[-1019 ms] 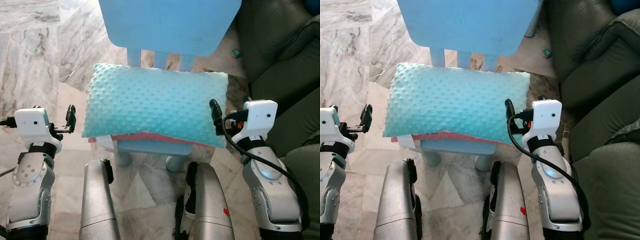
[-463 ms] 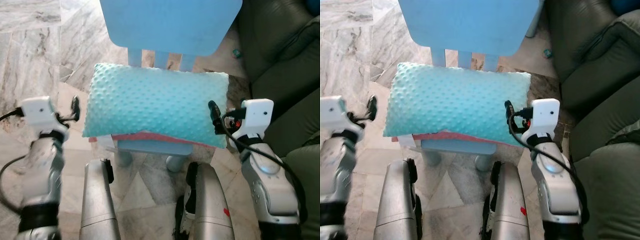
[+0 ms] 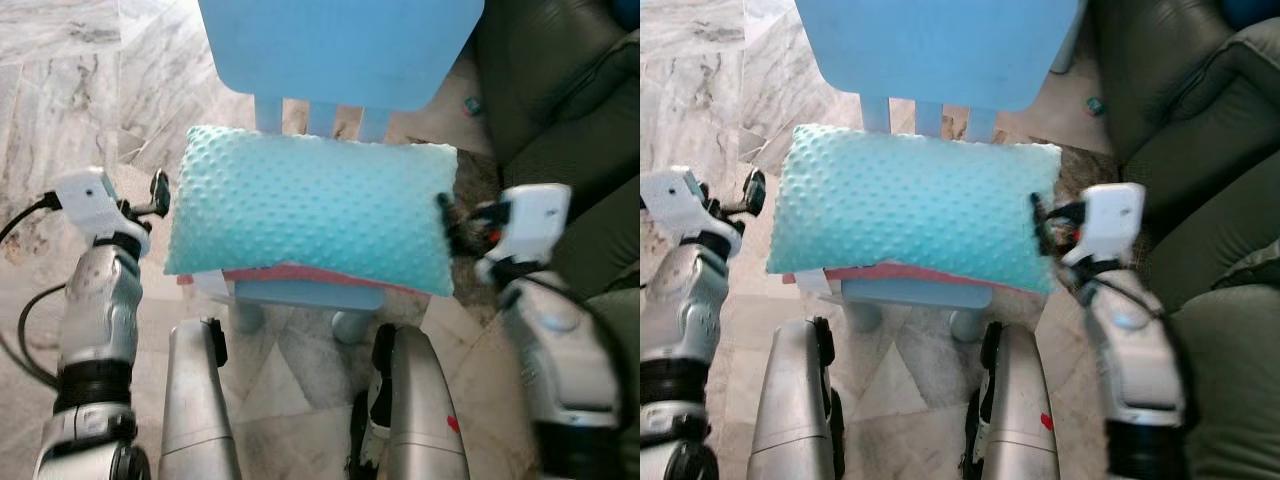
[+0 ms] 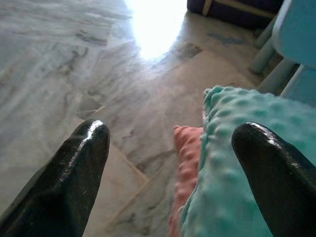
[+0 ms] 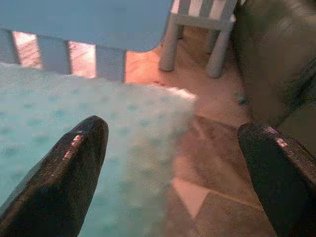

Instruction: Move the pillow to the sofa

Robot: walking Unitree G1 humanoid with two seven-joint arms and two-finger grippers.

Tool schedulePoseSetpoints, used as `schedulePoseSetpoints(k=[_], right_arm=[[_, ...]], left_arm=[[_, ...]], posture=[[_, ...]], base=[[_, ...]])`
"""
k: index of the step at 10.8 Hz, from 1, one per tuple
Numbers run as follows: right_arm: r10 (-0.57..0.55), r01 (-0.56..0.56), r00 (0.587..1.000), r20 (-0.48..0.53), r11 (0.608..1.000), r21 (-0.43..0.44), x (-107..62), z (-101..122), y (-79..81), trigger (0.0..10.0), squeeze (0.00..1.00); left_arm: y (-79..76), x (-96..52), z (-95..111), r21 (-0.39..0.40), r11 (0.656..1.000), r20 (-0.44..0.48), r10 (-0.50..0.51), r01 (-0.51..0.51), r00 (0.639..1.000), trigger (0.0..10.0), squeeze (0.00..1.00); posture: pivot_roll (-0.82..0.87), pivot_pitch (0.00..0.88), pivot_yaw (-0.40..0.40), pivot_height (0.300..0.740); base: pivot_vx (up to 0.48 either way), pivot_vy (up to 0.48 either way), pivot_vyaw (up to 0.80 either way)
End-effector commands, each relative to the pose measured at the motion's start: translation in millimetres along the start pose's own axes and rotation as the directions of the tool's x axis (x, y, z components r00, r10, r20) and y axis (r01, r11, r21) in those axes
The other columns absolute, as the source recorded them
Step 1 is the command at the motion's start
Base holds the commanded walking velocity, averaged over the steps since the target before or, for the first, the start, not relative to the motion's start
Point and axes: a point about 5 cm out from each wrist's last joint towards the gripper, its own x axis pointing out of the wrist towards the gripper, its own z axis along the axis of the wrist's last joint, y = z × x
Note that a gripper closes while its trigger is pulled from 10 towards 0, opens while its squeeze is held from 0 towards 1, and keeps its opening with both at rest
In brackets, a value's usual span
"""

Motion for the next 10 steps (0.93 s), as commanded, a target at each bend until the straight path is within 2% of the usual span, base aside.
schedulePoseSetpoints(k=[1, 3, 5, 6, 10], right_arm=[[-0.028, 0.028, 0.999, -0.047, 1.0, 0.0, -2.3, -9, -9.4, 10.0, 0.0], [-0.034, 0.035, 0.995, -0.091, 0.999, 0.006, 3.0, -14, -22.0, 10.0, 0.0], [-0.001, 0.009, 0.991, -0.136, 0.999, 0.054, 8.3, -20, -24.0, 10.0, 0.0], [0.071, -0.046, 0.978, -0.195, 0.991, 0.129, 12.0, -27, -20.8, 10.0, 0.0], [0.136, -0.102, 0.965, -0.224, 0.982, 0.157, 18.1, -31, -14.2, 10.0, 0.0]], left_arm=[[6.7, -2.0, -11, -0.04, 0.999, -0.052, 0.006, -0.008, 0.999, 10.0, 0.0], [-5.6, 7.9, -18, -0.129, 0.99, -0.114, -0.064, 0.049, 0.991, 10.0, 0.0], [-14.5, 12.2, -24, -0.153, 0.985, -0.159, -0.099, 0.075, 0.982, 10.0, 0.0], [-22.0, 15.6, -28, -0.184, 0.978, -0.187, -0.129, 0.095, 0.974, 10.0, 0.0], [-36.9, 20.2, -38, -0.224, 0.961, -0.278, -0.222, 0.162, 0.935, 10.0, 0.0]], posture=[[-0.05, 0.39, -0.086, 0.512], [-0.05, 0.399, -0.089, 0.512], [-0.05, 0.402, -0.089, 0.512], [-0.05, 0.405, -0.09, 0.512], [-0.05, 0.41, -0.086, 0.512]], base=[[0.0, 0.0, 0.0], [0.0, 0.0, 0.0], [0.0, 0.0, 0.0], [0.0, 0.0, 0.0], [0.0, 0.0, 0.0]])
